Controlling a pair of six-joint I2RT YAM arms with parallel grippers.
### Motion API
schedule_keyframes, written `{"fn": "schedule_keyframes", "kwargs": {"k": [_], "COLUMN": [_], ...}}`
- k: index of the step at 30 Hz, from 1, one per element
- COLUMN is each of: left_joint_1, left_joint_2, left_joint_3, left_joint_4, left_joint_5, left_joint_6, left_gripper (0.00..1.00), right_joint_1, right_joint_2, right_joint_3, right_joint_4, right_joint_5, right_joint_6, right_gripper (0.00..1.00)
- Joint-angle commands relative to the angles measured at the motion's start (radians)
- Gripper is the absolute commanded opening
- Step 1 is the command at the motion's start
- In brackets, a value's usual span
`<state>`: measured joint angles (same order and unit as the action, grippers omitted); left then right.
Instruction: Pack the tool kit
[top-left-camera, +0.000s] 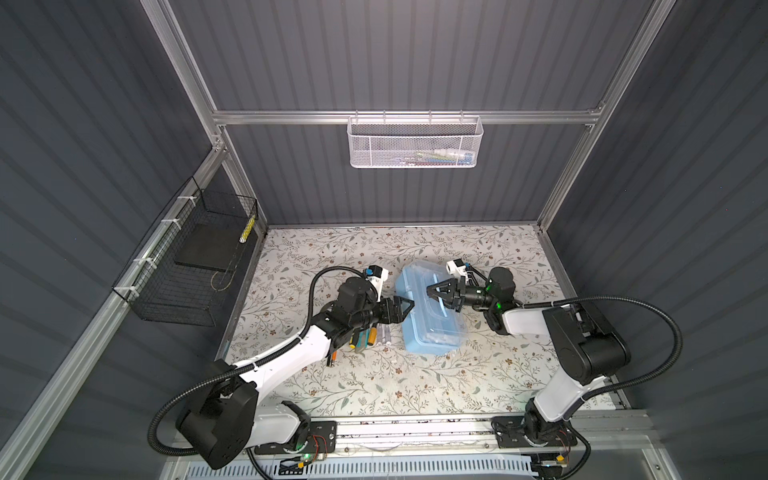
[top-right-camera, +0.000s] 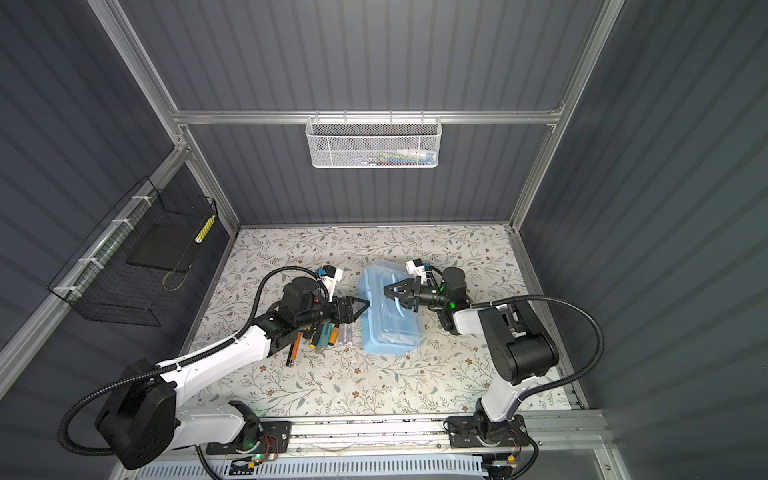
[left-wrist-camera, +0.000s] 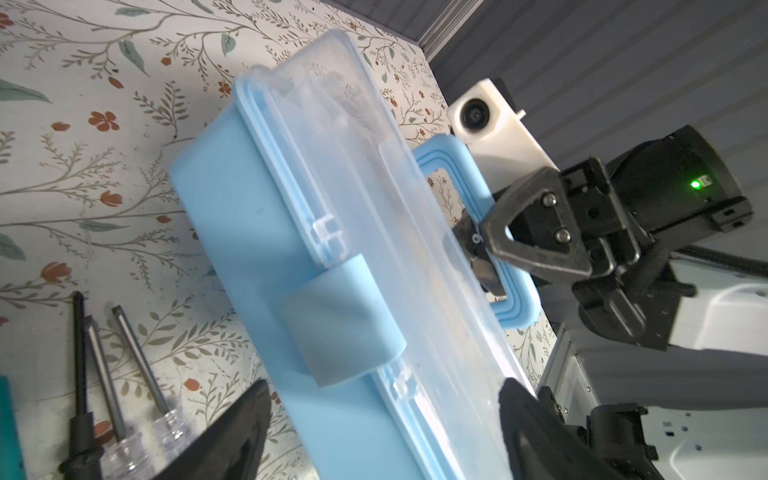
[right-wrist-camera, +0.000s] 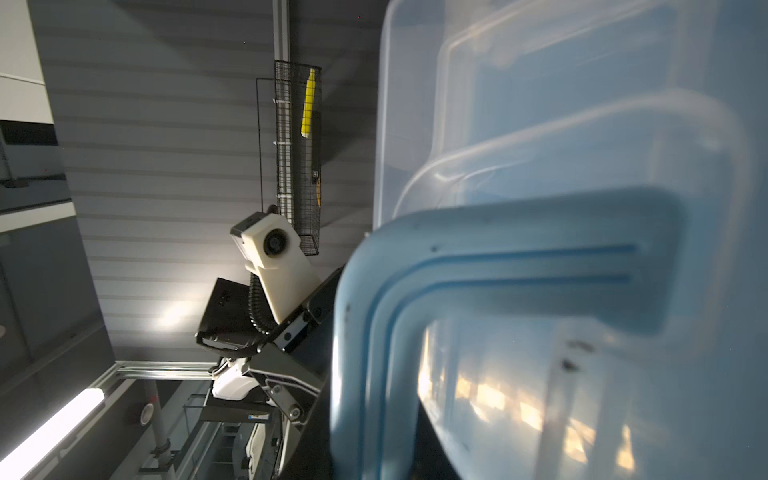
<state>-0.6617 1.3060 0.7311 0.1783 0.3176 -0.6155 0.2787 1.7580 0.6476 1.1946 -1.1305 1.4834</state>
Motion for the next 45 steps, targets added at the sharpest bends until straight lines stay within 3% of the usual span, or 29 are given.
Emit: {"fn": "schedule_keyframes", "kwargs": {"k": [1, 14, 29, 37, 45], "left_joint_1": [0.002, 0.004, 0.009, 0.053, 0.059], "left_joint_2": [0.029, 0.165, 0.326, 0.375, 0.464], "left_joint_3": [-0.024, -0.019, 0.049, 0.002, 0.009], "left_joint_4": [0.083, 0.255, 0.472, 0.792, 1.086], "left_joint_5": [0.067, 0.095, 0.249, 0.377, 0.434], "left_joint_6": [-0.071, -0.145, -0.259, -0.487, -0.691], "left_gripper": [0.85, 0.78, 0.74, 0.72, 0.70], "right_joint_1": [-0.020, -0.034, -0.041, -0.048, -0.052], "right_joint_2": [0.056, -0.003, 0.087, 0.134, 0.175], "right_joint_3": [-0.013, -0.042, -0.039, -0.037, -0.030], "right_joint_4": [0.286, 0.148, 0.285, 0.285, 0.286], "right_joint_5": [-0.020, -0.037, -0.057, -0.061, -0.051], "right_joint_6": [0.100, -0.013, 0.061, 0.043, 0.034], "right_gripper": [0.00, 0.00, 0.00, 0.00, 0.00]}}
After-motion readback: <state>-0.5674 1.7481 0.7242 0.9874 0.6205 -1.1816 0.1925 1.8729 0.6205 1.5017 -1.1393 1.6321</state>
